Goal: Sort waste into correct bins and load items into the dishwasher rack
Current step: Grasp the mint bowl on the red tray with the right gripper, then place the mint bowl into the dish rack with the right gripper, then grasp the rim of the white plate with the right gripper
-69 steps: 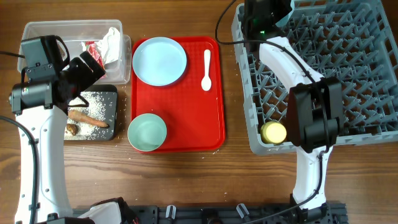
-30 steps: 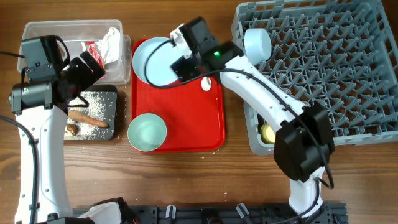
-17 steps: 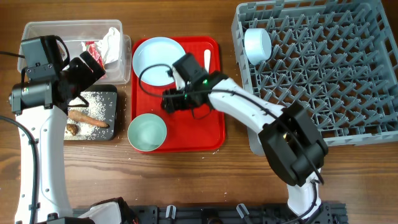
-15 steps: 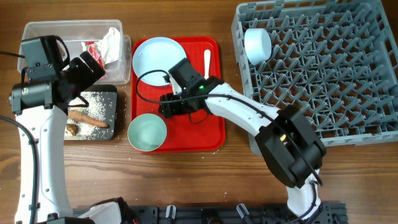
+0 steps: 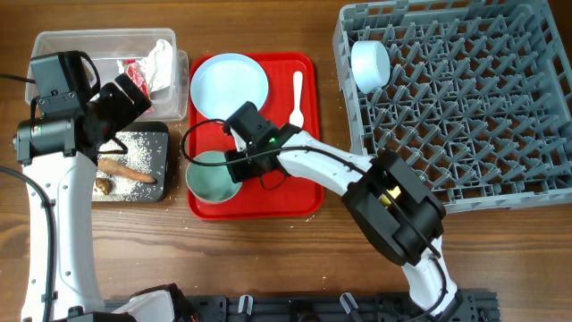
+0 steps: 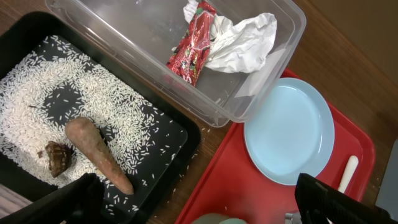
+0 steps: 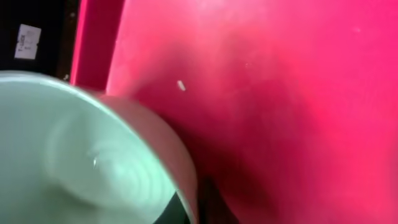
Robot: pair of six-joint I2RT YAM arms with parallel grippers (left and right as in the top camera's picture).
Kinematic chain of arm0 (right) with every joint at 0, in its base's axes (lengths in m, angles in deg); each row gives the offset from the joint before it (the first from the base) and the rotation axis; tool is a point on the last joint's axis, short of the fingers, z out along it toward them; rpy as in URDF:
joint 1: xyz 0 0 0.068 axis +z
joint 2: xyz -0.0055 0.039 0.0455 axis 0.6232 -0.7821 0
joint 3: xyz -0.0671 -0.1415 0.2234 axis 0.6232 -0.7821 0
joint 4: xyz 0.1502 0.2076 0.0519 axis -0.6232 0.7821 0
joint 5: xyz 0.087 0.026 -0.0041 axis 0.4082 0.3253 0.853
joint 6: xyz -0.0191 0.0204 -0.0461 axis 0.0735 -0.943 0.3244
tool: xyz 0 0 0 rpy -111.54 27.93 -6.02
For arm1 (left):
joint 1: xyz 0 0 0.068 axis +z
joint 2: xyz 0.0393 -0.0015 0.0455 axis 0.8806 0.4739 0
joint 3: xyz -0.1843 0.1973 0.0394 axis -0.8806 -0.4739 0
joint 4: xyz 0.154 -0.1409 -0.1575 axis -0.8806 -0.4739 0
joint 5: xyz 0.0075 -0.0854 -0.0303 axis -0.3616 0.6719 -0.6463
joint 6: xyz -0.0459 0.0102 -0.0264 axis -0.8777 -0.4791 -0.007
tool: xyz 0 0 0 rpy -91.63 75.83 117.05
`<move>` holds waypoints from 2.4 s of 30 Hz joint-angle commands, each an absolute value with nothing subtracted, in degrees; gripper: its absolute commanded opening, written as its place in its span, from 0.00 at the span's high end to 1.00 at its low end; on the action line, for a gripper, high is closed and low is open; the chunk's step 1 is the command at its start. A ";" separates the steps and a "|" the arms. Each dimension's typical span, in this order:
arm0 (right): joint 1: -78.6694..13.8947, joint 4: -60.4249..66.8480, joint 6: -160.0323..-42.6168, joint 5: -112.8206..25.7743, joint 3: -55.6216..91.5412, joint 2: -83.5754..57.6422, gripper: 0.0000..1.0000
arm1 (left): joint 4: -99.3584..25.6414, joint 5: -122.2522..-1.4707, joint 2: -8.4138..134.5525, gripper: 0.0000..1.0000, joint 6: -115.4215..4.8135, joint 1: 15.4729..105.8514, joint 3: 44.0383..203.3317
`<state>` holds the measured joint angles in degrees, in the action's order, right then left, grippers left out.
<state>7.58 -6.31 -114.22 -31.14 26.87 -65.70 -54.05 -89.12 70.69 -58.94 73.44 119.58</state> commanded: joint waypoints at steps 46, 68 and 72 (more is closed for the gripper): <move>-13.49 20.51 -86.09 -127.64 24.64 -48.28 0.96 | -53.96 -88.90 70.31 0.00 -58.27 73.28 120.28; -10.43 12.07 -79.86 -116.75 20.07 -48.60 0.82 | -53.96 -88.90 70.31 0.00 -58.27 73.28 120.28; -6.98 11.64 -79.86 -114.09 20.09 -48.60 0.73 | -53.96 -88.90 70.31 0.00 -58.27 73.28 120.28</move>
<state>-9.03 11.92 -79.82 -117.74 20.27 -47.42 -54.07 -89.12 70.69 -58.94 73.44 119.58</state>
